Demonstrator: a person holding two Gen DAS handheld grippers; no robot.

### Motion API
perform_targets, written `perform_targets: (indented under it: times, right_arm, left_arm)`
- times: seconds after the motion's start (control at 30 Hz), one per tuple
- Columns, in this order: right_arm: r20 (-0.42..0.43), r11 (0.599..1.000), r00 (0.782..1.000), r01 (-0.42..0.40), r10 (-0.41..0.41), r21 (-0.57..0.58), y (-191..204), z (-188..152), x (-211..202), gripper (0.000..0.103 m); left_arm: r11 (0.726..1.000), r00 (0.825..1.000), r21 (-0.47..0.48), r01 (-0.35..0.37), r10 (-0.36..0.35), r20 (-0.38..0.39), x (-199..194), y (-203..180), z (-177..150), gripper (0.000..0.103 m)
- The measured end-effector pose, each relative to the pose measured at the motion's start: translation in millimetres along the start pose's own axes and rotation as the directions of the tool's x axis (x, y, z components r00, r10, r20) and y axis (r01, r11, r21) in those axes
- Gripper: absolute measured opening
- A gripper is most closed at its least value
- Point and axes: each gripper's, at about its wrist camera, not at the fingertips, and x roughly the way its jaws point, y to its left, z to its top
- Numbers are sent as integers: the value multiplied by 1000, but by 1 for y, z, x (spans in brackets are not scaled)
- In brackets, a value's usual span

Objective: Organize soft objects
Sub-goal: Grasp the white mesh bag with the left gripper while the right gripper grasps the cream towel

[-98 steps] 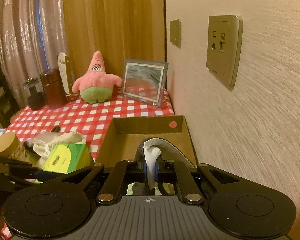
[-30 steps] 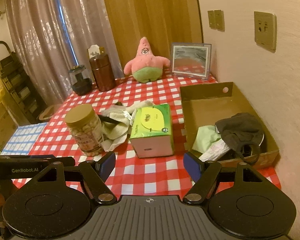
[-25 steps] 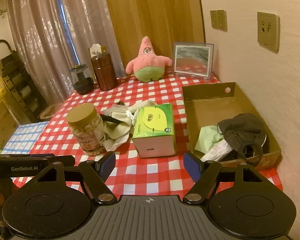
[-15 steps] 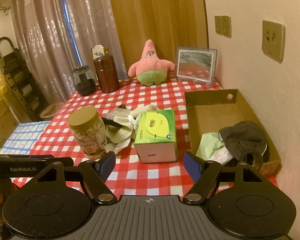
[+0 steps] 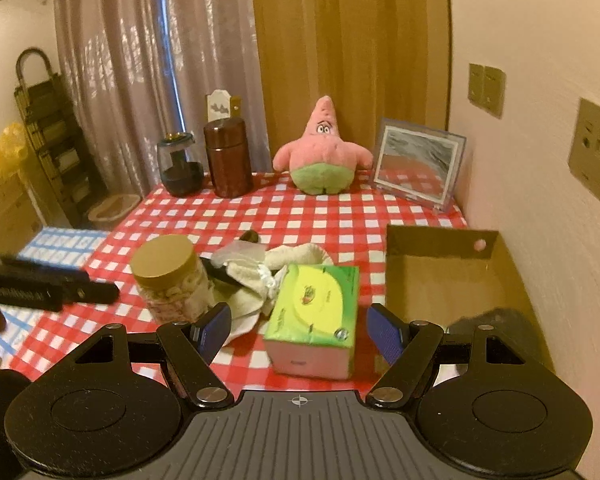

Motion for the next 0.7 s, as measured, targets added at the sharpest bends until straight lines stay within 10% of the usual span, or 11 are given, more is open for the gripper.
perform_targets:
  times: [0.7]
  right_arm:
    - [-144, 978, 988, -80, 52, -191, -25, 62, 154, 74]
  left_arm:
    - [1000, 964, -13, 27, -30, -264, 154, 64, 123, 67]
